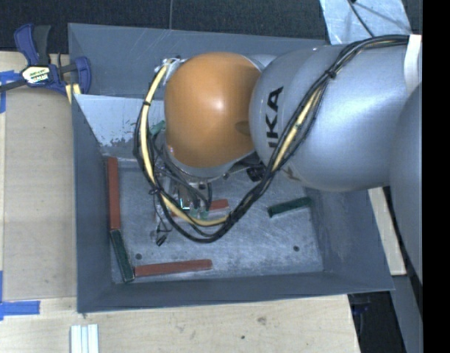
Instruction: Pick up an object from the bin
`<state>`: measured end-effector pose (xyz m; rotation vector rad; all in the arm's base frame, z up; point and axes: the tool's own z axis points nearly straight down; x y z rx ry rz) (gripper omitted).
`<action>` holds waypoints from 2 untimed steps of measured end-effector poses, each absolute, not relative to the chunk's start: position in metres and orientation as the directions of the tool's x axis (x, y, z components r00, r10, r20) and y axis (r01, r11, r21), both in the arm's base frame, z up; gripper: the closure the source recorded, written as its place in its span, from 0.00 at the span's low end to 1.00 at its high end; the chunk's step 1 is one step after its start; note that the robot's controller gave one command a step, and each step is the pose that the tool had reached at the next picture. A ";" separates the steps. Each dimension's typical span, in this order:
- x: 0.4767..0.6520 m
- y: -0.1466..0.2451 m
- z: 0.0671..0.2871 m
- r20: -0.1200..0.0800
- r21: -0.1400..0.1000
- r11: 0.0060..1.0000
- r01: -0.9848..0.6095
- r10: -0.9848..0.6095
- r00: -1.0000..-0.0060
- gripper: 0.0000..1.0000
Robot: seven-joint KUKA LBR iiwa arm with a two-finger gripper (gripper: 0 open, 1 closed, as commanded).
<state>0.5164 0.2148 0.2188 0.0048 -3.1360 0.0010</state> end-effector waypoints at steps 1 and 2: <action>0.502 0.211 0.067 0.005 0.000 0.971 -0.237 -0.237 -0.971 0.00; 0.529 0.165 0.130 -0.009 -0.001 0.985 -0.175 -0.175 -0.985 0.00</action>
Offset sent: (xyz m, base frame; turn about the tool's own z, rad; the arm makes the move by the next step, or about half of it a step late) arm -0.0132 -0.0035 -0.1488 -0.2360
